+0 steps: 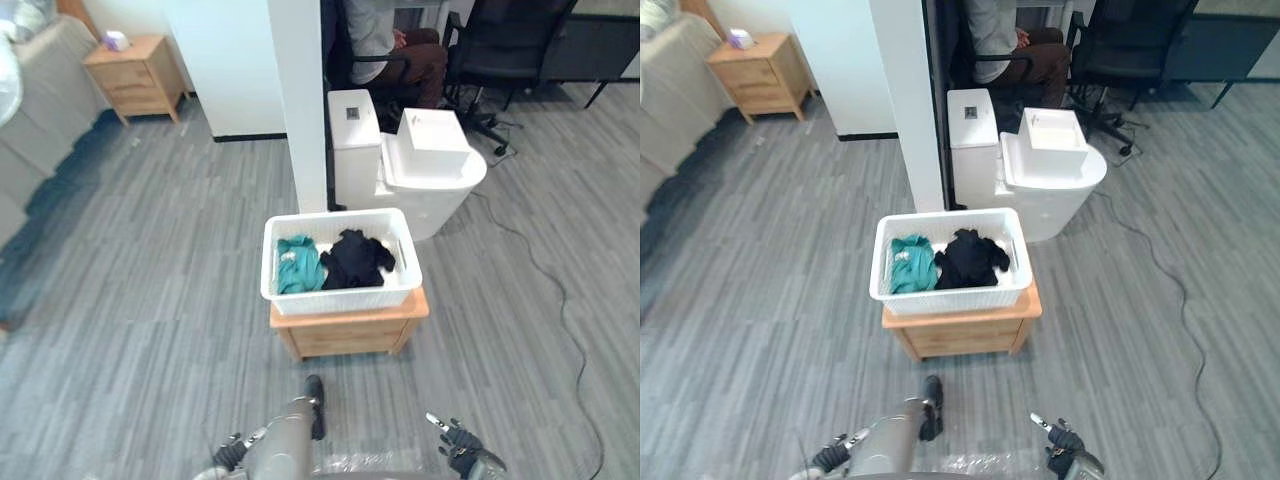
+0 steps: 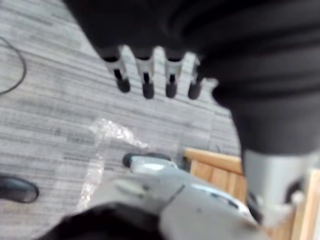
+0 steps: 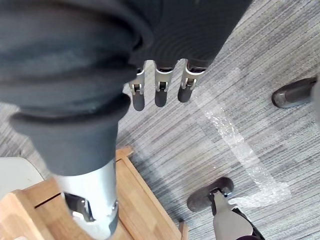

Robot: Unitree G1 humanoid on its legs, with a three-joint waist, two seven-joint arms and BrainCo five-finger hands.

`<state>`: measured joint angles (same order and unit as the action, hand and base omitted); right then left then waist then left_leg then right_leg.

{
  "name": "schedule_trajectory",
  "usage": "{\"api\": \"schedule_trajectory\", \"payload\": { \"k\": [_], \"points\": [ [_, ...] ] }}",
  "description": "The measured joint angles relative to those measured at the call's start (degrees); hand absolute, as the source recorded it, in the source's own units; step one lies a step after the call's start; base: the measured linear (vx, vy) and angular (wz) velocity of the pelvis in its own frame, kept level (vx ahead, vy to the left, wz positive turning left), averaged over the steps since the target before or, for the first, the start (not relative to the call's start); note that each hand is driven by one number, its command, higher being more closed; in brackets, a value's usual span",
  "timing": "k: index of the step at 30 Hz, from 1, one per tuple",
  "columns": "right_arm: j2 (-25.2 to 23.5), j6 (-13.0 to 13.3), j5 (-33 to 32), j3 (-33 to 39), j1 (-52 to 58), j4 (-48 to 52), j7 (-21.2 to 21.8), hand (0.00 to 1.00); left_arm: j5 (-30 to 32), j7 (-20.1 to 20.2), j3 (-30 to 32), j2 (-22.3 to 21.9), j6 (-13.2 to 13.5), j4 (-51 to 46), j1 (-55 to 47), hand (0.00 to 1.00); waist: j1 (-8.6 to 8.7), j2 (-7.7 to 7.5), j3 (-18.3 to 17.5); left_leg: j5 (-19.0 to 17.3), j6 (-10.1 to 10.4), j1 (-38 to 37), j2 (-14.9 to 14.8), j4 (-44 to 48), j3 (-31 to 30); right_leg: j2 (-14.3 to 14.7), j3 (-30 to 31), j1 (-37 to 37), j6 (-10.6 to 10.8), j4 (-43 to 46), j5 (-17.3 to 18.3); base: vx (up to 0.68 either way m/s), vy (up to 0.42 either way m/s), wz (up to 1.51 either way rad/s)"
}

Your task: Pick up the laundry basket with both hands and put the clothes into the washing machine.

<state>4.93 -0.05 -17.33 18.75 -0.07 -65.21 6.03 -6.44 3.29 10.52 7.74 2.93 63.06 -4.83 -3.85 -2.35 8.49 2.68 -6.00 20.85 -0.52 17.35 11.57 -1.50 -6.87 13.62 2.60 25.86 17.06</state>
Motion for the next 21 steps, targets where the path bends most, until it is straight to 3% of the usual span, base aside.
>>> {"api": "schedule_trajectory", "payload": {
  "k": [1,2,3,4,6,7,8,11,13,14,16,17,21],
  "points": [
    [-0.1,0.1,0.0,0.9,0.3,-1.2,0.3,0.00,0.0,0.0,-0.5,0.4,0.0,0.6,0.7,0.00,0.18,-0.92,0.1,-1.7,0.0,-2.7,1.8,-0.6,-0.8,-1.9,1.0,-5.4,6.4,14.0,-6.0,0.67,0.187,0.51],
    [-0.1,0.1,0.0,1.2,0.5,-1.6,0.3,0.00,-0.1,0.0,-1.0,0.4,-0.2,1.1,1.2,0.00,0.27,-0.92,0.1,-2.3,-0.1,-4.0,2.4,-0.4,-1.6,-2.7,1.4,-7.6,8.8,20.1,-7.2,0.62,0.130,0.55],
    [0.1,0.0,0.0,1.2,0.5,-2.0,0.3,0.00,-0.1,0.0,-1.5,0.4,-0.2,1.0,1.4,0.00,0.54,-0.28,0.3,-3.8,-0.4,-7.6,3.1,-0.7,-2.8,-4.7,0.5,-10.5,9.4,28.5,-6.6,0.66,0.107,0.49],
    [0.1,0.0,0.0,1.2,0.5,-2.0,0.5,0.00,-0.1,0.0,-1.6,0.2,-0.2,1.0,1.4,0.00,0.76,0.38,0.5,-3.8,-0.4,-11.8,3.3,-2.7,-3.5,-8.6,-4.2,-12.7,6.4,31.9,-4.7,0.63,0.099,0.37],
    [0.1,0.1,-0.1,1.9,0.4,-1.9,0.6,0.00,-0.1,0.1,-2.4,-0.1,-0.2,0.9,1.3,0.00,0.35,1.83,0.6,-4.1,0.2,-19.3,2.9,-8.5,-4.0,-14.4,-12.0,-14.1,1.7,28.4,-1.5,0.39,0.060,0.11],
    [0.1,0.5,-0.5,3.7,0.4,-1.7,0.4,0.00,-0.2,0.0,-2.9,-0.6,-0.2,0.6,1.5,0.00,0.34,2.61,0.5,-4.2,0.6,-21.9,2.5,-10.9,-4.4,-16.9,-15.6,-14.8,1.7,21.6,-0.1,0.31,0.006,0.11],
    [0.2,0.9,-1.8,5.1,0.4,-1.3,0.3,0.00,-0.4,0.0,-3.0,-0.8,0.0,0.5,1.5,0.00,0.40,2.92,0.3,-4.7,1.5,-22.8,2.1,-11.7,-5.1,-17.7,-16.4,-15.5,1.9,15.2,-0.2,0.27,-0.034,0.25],
    [-0.1,1.0,-4.0,7.8,0.5,-1.2,0.1,0.00,-1.2,-0.3,-3.2,-0.6,0.2,0.4,2.2,0.00,1.59,2.07,-0.2,-6.0,3.7,-22.5,0.9,-11.8,-7.8,-16.6,-13.0,-16.1,4.0,-4.3,-5.0,0.24,-0.211,0.45],
    [-0.4,1.0,-5.1,8.6,1.7,-0.8,-0.1,0.00,-1.9,-1.0,-3.0,0.4,0.2,0.5,1.8,0.00,1.44,-0.24,-1.4,-6.8,6.2,-21.9,0.5,-12.0,-9.0,-15.6,-9.2,-15.6,6.2,-12.7,-14.2,0.21,-0.372,0.32],
    [-0.7,0.9,-6.1,10.6,2.8,1.4,-0.7,0.00,-1.9,-1.0,-1.2,0.7,0.2,0.5,1.1,0.00,1.49,-1.22,-2.5,-7.0,8.4,-21.5,-0.7,-12.7,-9.9,-14.4,-10.7,-14.0,6.9,-16.7,-15.7,0.21,-0.440,0.28],
    [-0.7,1.3,-6.8,12.6,4.2,6.5,-1.4,0.00,-2.0,-0.9,-0.4,-0.2,0.3,0.3,0.4,0.00,1.56,-0.05,-3.0,-6.6,9.7,-21.3,-3.0,-13.7,-10.0,-12.0,-12.6,-13.3,6.0,-19.2,-16.2,0.18,-0.362,0.16],
    [-0.6,1.7,-7.3,14.5,7.4,15.7,-2.2,0.00,-2.8,-0.8,2.1,-1.5,0.1,-1.8,-1.4,0.00,1.86,1.00,-3.5,-5.5,10.9,-21.4,-5.3,-15.5,-10.3,-9.4,-14.1,-12.4,5.6,-21.6,-16.4,0.18,-0.274,0.15],
    [-0.7,2.5,-9.2,20.1,12.7,32.4,-2.3,0.00,-7.1,0.5,7.8,-2.2,0.6,-14.5,-7.4,0.00,2.71,1.19,-3.9,-4.8,12.0,-21.6,-6.9,-17.0,-11.3,-7.7,-17.2,-10.9,4.8,-22.3,-16.0,0.13,-0.153,0.31]
  ]
}}
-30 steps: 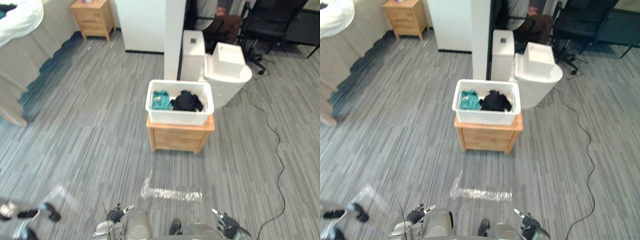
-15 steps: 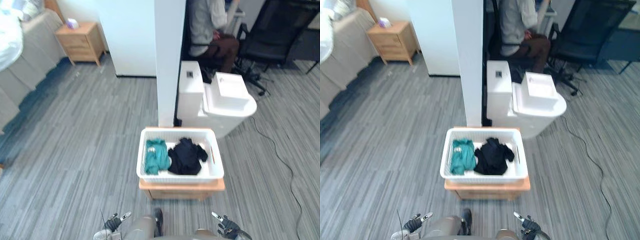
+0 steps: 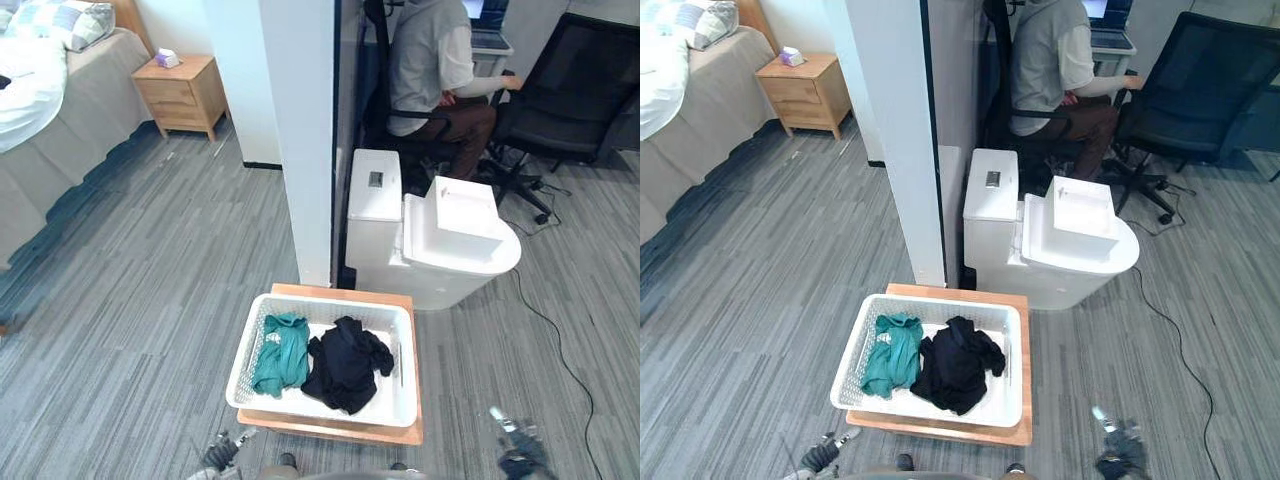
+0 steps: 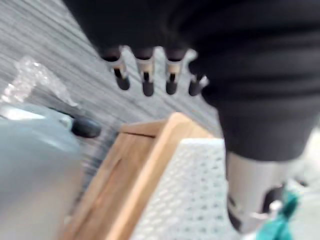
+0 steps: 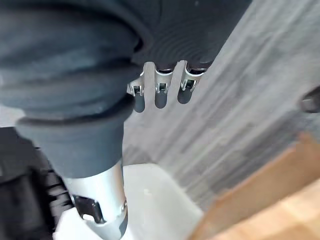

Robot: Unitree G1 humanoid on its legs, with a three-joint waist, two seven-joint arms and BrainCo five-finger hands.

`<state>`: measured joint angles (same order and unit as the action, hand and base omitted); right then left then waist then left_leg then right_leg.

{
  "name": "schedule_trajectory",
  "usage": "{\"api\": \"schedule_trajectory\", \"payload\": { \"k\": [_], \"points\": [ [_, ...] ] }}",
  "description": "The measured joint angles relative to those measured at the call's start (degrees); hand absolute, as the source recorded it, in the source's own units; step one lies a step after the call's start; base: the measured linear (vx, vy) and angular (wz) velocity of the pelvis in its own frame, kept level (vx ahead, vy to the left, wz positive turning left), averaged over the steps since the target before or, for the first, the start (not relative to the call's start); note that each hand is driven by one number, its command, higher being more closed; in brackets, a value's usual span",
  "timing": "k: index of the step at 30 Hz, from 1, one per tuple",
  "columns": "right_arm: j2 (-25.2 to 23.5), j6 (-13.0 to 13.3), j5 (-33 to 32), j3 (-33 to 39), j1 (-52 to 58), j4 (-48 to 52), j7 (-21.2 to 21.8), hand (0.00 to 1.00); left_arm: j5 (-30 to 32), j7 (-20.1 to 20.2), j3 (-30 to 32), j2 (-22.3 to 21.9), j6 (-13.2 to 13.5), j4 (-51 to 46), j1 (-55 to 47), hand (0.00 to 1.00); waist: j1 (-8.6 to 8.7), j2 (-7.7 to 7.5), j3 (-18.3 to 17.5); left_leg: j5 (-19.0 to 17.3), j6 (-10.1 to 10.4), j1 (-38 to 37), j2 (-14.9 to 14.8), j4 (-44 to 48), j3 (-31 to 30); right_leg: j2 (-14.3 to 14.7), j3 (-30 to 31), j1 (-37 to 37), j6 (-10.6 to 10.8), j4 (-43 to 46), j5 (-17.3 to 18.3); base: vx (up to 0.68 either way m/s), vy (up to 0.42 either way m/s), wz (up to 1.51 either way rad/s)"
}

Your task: Pick up the laundry basket with both hands and put the clothes into the washing machine.

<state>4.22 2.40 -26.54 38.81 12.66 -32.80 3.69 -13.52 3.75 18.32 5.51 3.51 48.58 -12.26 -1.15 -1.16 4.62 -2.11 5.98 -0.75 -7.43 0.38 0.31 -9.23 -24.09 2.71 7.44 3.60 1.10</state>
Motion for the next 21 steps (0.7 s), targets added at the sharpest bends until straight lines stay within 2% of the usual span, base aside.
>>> {"api": "schedule_trajectory", "payload": {
  "k": [2,3,6,9,12,16,18,19,21],
  "points": [
    [-0.1,0.2,-0.7,4.0,1.9,7.4,0.3,0.00,-2.3,1.2,4.7,0.3,0.2,-8.0,-4.6,0.00,0.00,-0.21,-0.5,0.0,0.0,0.1,0.0,-0.4,0.0,0.1,-0.3,0.1,0.0,-0.8,0.0,0.10,-0.050,0.12],
    [-0.1,0.4,-1.3,7.2,3.6,12.2,0.5,0.00,-3.6,2.4,7.8,1.2,0.2,-13.6,-8.1,0.00,-0.21,-1.16,-0.7,-0.1,0.1,0.9,0.5,-0.6,-0.2,0.0,-0.8,0.0,0.0,-1.8,0.1,0.05,-0.001,0.09],
    [0.1,0.8,-1.5,11.4,4.4,18.0,1.5,0.00,-3.8,4.8,12.4,4.0,0.0,-20.9,-12.7,0.00,-0.38,-1.93,-0.9,-0.1,0.2,1.6,1.1,-0.7,-0.7,-0.4,-1.2,0.0,0.0,-2.6,0.1,0.04,0.017,0.11],
    [2.7,0.8,-0.7,10.7,3.6,19.2,2.6,0.00,-2.5,5.4,14.3,6.1,0.0,-26.1,-12.7,0.00,-0.82,-1.76,-0.9,-0.5,0.3,2.6,1.6,-0.3,-0.9,-1.0,-1.5,-0.5,0.0,-2.6,0.0,-0.01,0.025,0.07],
    [8.7,0.2,0.4,2.6,1.7,19.1,4.6,0.00,1.0,5.9,15.9,11.5,0.2,-28.9,-8.8,0.00,-1.53,-1.31,-0.4,-0.5,0.1,5.2,1.6,0.6,-0.3,-0.9,-0.8,-3.0,-0.6,-2.6,-0.7,-0.06,0.010,-0.09],
    [15.7,-1.3,0.3,-6.1,0.0,17.7,8.3,0.00,3.5,5.8,13.2,17.4,0.2,-27.6,-3.2,0.00,-1.79,-0.50,2.5,-0.4,0.0,5.8,1.6,1.6,-0.4,-0.8,-0.9,-3.3,-0.7,-2.2,-0.8,-0.03,-0.005,-0.01],
    [19.4,-2.2,0.2,-12.0,-1.8,14.3,9.7,0.00,4.3,5.7,7.2,21.2,0.4,-24.1,1.9,0.00,-2.68,0.02,3.9,-0.2,-0.2,7.4,1.6,2.2,-0.3,-0.8,-0.8,-5.0,-0.7,-1.4,-0.8,0.00,0.000,0.00],
    [19.9,-2.8,0.2,-13.3,-2.4,13.0,10.2,0.00,4.5,5.7,5.2,21.8,0.5,-23.0,3.5,0.00,-2.69,-0.05,4.6,-0.2,-0.2,7.6,1.6,2.5,-0.4,-0.8,-0.8,-5.0,-0.7,-1.3,-0.8,0.00,-0.003,0.07],
    [20.3,-3.8,0.2,-19.8,-6.0,8.7,10.6,0.00,4.9,5.3,-2.6,22.4,0.5,-20.3,9.1,0.00,-2.72,-0.85,6.1,-0.2,-0.2,9.0,1.6,4.0,0.0,-0.9,-0.9,-6.1,-0.8,-0.2,-0.8,-0.01,0.006,0.09]
  ]
}}
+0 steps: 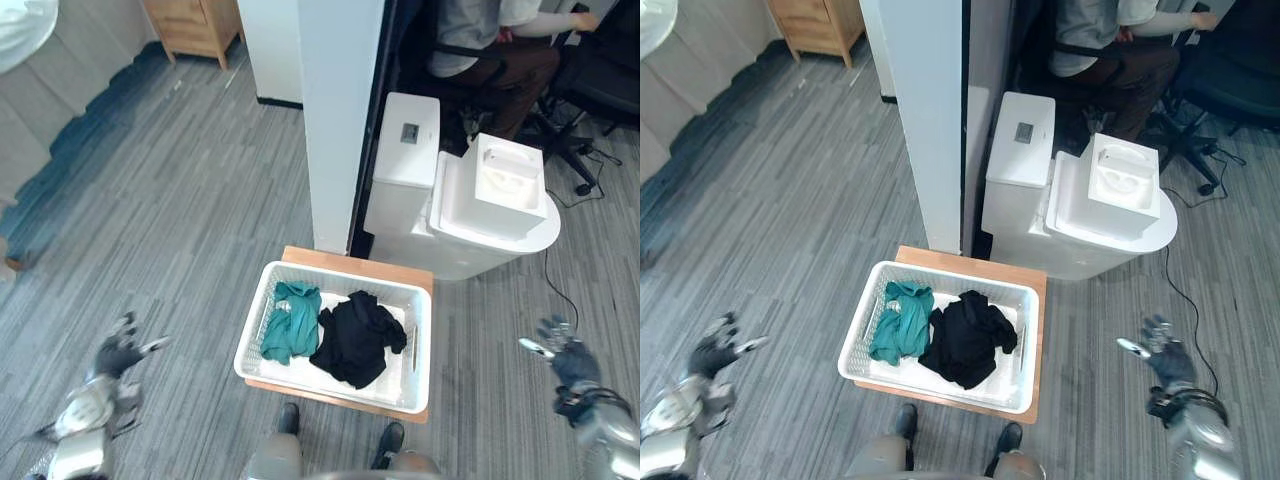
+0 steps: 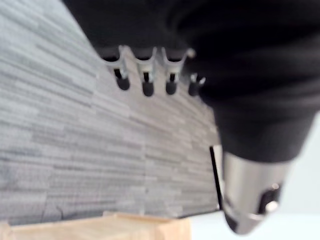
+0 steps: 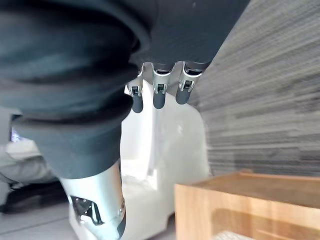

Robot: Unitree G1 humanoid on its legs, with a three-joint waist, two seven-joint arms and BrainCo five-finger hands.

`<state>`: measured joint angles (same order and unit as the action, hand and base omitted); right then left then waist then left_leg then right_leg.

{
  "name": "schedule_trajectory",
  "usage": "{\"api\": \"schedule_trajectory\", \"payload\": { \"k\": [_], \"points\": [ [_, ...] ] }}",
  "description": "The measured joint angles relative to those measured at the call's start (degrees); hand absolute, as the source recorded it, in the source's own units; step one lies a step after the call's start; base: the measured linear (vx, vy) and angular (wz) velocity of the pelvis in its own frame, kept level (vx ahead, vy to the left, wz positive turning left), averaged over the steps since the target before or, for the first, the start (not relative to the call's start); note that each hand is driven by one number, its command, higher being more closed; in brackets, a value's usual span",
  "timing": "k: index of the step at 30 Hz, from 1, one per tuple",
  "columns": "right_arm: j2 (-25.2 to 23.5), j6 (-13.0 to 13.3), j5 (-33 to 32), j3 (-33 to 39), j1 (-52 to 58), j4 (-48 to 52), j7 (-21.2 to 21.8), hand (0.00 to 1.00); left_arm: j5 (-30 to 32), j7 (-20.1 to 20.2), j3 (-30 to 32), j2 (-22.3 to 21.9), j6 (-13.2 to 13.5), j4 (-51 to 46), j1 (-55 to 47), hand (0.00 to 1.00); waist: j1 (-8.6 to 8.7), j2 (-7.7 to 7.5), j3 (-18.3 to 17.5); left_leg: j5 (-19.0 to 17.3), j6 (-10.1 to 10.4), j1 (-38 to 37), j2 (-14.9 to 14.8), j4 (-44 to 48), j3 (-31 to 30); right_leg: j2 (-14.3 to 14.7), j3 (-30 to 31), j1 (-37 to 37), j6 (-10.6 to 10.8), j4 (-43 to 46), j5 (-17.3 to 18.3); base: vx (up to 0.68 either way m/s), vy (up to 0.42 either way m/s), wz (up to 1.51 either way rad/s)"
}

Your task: Pick up the laundry basket with both hands and put the clothes into the washing machine.

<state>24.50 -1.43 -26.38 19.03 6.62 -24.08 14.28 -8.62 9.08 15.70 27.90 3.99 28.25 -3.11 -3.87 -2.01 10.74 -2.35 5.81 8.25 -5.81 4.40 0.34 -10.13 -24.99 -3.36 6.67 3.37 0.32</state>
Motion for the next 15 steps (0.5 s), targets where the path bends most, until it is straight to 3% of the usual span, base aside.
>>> {"api": "schedule_trajectory", "payload": {
  "k": [6,13,15],
  "points": [
    [-1.9,-1.7,-0.1,-14.3,-8.5,-0.2,1.9,0.00,2.1,-0.8,-12.8,-0.8,-1.0,4.3,12.7,0.00,-0.15,-1.95,6.5,0.0,0.0,3.1,-0.2,3.9,1.3,-1.0,0.1,-2.6,-0.2,2.7,-0.1,-0.05,0.031,0.03],
    [-5.5,-3.6,1.2,-21.6,-17.2,-5.7,1.1,0.00,2.1,-5.7,-13.9,-2.9,-2.3,17.0,25.3,0.00,-0.34,-1.98,12.9,-0.3,-0.4,7.5,-0.8,7.9,1.3,-0.8,0.1,-5.4,-1.3,3.8,-0.7,-0.11,0.023,0.00],
    [-7.2,-3.4,1.6,-22.0,-19.8,-8.2,-0.6,0.00,1.4,-6.2,-14.2,-3.0,-2.3,18.9,28.4,0.00,-0.60,-2.04,13.1,-0.3,-0.4,9.5,-1.3,8.9,1.2,-0.4,0.1,-7.1,-1.7,4.3,-1.0,-0.15,-0.007,-0.04]
  ]
}}
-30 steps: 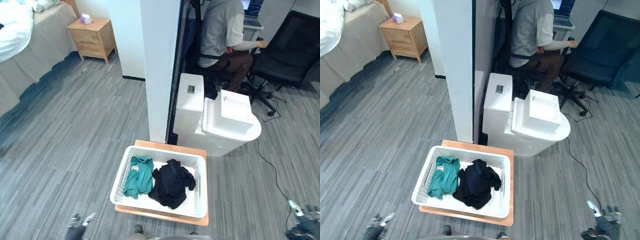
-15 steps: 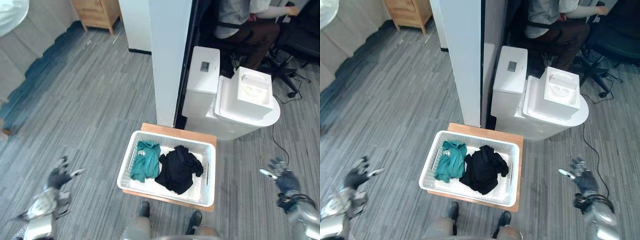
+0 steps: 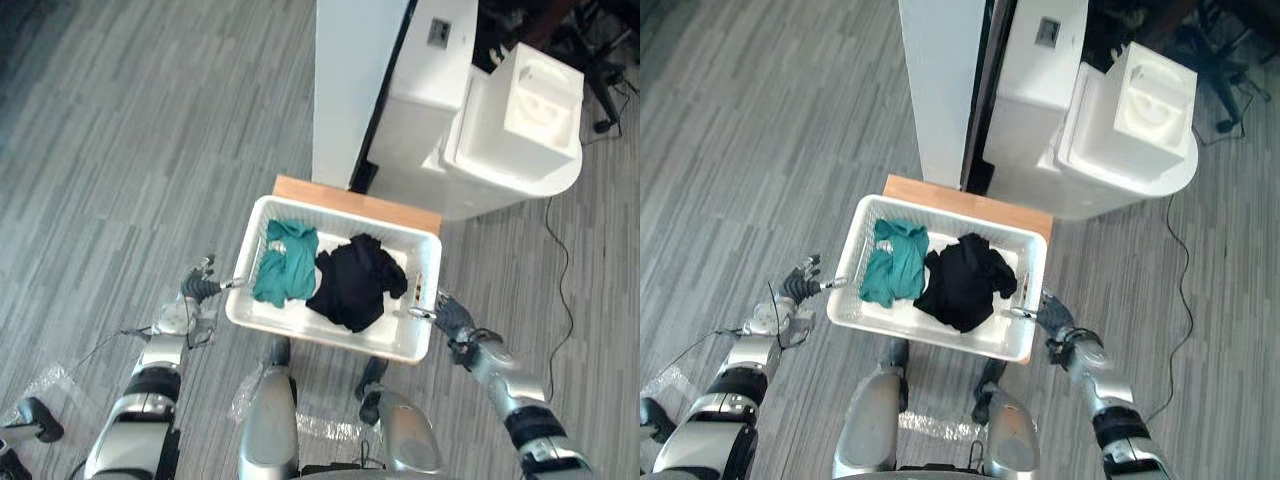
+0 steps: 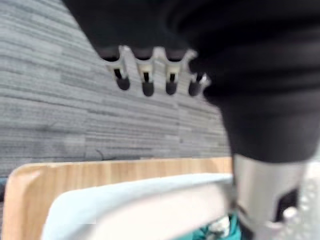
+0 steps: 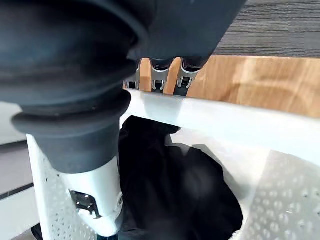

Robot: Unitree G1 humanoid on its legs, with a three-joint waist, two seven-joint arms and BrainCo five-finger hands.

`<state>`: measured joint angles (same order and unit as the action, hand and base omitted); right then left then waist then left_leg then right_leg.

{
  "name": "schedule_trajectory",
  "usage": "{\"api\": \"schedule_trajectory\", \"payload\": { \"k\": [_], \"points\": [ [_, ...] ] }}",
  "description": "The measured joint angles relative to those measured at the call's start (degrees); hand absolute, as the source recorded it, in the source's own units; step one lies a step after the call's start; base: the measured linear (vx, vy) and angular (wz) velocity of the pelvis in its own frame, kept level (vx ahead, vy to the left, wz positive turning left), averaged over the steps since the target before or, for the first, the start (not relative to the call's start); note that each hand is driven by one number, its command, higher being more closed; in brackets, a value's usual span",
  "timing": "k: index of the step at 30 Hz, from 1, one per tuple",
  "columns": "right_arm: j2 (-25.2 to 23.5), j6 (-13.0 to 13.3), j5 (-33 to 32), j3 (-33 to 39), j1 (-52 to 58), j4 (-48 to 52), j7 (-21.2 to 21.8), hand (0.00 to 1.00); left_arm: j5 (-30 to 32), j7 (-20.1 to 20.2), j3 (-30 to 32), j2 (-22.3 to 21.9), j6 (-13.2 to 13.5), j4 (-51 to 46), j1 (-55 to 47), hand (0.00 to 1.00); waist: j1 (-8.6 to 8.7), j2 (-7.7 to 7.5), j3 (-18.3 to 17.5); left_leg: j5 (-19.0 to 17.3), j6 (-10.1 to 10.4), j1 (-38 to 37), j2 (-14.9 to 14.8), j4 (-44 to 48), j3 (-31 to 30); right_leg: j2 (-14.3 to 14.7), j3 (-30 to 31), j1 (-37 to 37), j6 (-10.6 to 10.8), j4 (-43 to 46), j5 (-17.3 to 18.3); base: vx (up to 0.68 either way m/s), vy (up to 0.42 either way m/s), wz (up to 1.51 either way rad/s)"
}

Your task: Pick up the laundry basket with both hands and put the clothes into the washing machine.

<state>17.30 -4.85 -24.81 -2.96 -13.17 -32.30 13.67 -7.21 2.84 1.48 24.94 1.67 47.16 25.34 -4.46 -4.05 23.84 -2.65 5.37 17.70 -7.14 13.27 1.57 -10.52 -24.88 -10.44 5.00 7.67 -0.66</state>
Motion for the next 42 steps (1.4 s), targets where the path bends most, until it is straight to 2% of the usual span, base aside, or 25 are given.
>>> {"api": "schedule_trajectory", "payload": {
  "k": [5,9,14,15,16,17,18,22,26,33,37,41,42],
  "points": [
    [-3.6,0.3,2.5,-2.4,-5.6,-7.5,-3.5,0.00,-0.7,-4.4,-2.1,-1.0,-0.3,3.4,7.5,0.00,-0.88,-0.49,0.5,0.3,0.4,2.9,-1.4,0.7,-0.3,1.4,-0.2,-2.2,-1.2,-0.4,-0.9,-0.08,-0.023,-0.04],
    [-5.1,1.0,2.9,-2.6,-9.1,-12.2,-4.3,0.00,-1.1,-5.6,-3.0,-1.6,-0.1,4.7,11.6,0.00,-1.01,-0.97,0.9,1.0,0.7,4.7,-1.8,0.6,-0.9,2.0,-0.8,-3.4,-1.7,-1.0,-1.6,-0.04,-0.009,0.04],
    [-4.9,2.2,2.9,-2.3,-16.3,-17.1,-5.0,0.00,-1.0,-8.1,-3.8,-0.7,-0.2,8.0,19.2,0.00,-0.46,-1.80,0.9,2.2,0.8,7.8,-2.1,0.6,-1.6,2.5,-1.4,-5.6,-2.2,-2.1,-3.0,-0.07,0.008,0.03],
    [-4.8,2.4,2.8,-1.5,-19.0,-18.3,-5.3,0.00,-0.9,-8.5,-3.8,-0.3,-0.2,8.6,21.1,0.00,0.22,-1.85,0.9,2.5,0.9,9.1,-2.0,0.5,-1.6,2.5,-1.5,-6.7,-2.2,-2.5,-3.5,-0.09,0.026,0.02],
    [-4.7,3.0,2.5,-0.8,-21.6,-19.1,-6.7,1.00,-0.5,-9.4,-4.4,0.0,-0.3,9.3,23.3,0.00,0.66,-1.81,1.0,3.0,0.8,10.3,-2.0,0.3,-1.2,2.6,-1.6,-7.7,-2.3,-3.3,-4.5,-0.14,0.043,0.00],
    [-4.8,3.5,2.2,0.1,-22.9,-19.7,-7.4,1.00,-0.4,-9.6,-4.7,0.0,-0.4,9.7,24.5,0.00,0.66,-1.73,1.1,3.3,0.7,10.8,-2.0,0.1,-1.1,2.6,-1.6,-8.0,-2.1,-3.7,-4.8,-0.12,0.035,-0.03],
    [-4.7,4.3,2.0,1.5,-25.6,-20.9,-8.6,1.00,0.3,-10.2,-5.8,0.1,-0.9,10.3,26.7,1.00,0.62,-1.75,1.7,4.0,0.5,11.3,-2.0,-0.4,-0.5,2.6,-1.5,-8.6,-2.0,-4.3,-5.3,-0.14,0.037,-0.03],
    [-4.5,5.0,1.9,5.3,-32.2,-23.1,-14.6,1.00,2.0,-11.9,-6.4,-0.5,-1.2,10.7,30.9,1.00,0.53,-1.27,2.4,5.2,0.3,13.8,-2.8,-0.4,1.7,2.5,-1.4,-11.0,-2.2,-5.0,-6.5,-0.09,0.020,-0.04],
    [-4.6,6.6,2.9,7.2,-32.8,-22.4,-17.3,1.00,3.5,-13.5,-6.3,-1.3,-1.3,10.0,31.9,1.00,0.40,-0.42,3.1,5.3,0.3,14.6,-2.9,-0.3,2.2,2.3,-1.3,-11.9,-2.0,-5.0,-6.6,-0.02,0.008,-0.03],
    [-4.6,8.4,5.3,7.1,-32.5,-20.3,-18.5,1.00,7.1,-15.8,-6.1,-1.6,-1.5,7.4,31.9,1.00,0.49,-0.14,3.8,5.9,0.4,14.5,-3.2,-0.2,3.4,2.2,-1.3,-12.1,-1.6,-5.0,-7.2,0.01,-0.005,-0.02],
    [-4.4,8.6,6.2,6.9,-32.2,-20.3,-18.6,1.00,8.7,-16.9,-6.5,-1.8,-1.5,6.5,31.3,1.00,0.51,0.05,3.9,6.3,0.1,13.9,-3.1,-0.3,3.4,2.2,-1.3,-11.6,-2.2,-5.0,-7.6,0.05,-0.011,0.00],
    [-2.9,8.7,7.5,4.5,-31.2,-20.3,-18.6,1.00,8.9,-17.9,-6.4,-3.0,-1.8,3.4,26.8,1.00,0.58,1.15,4.6,6.3,0.0,11.7,-2.9,-0.4,3.5,1.8,-1.3,-9.6,-2.1,-4.9,-7.5,0.07,0.004,0.02],
    [-2.2,8.5,7.8,4.1,-30.6,-20.1,-18.6,1.00,6.2,-17.8,-6.4,-3.6,-1.7,2.2,24.9,1.00,0.54,1.66,5.0,6.2,-0.2,10.7,-2.8,-0.4,3.6,1.7,-1.3,-8.6,-1.8,-4.7,-7.1,0.08,0.016,0.04]
  ]
}}
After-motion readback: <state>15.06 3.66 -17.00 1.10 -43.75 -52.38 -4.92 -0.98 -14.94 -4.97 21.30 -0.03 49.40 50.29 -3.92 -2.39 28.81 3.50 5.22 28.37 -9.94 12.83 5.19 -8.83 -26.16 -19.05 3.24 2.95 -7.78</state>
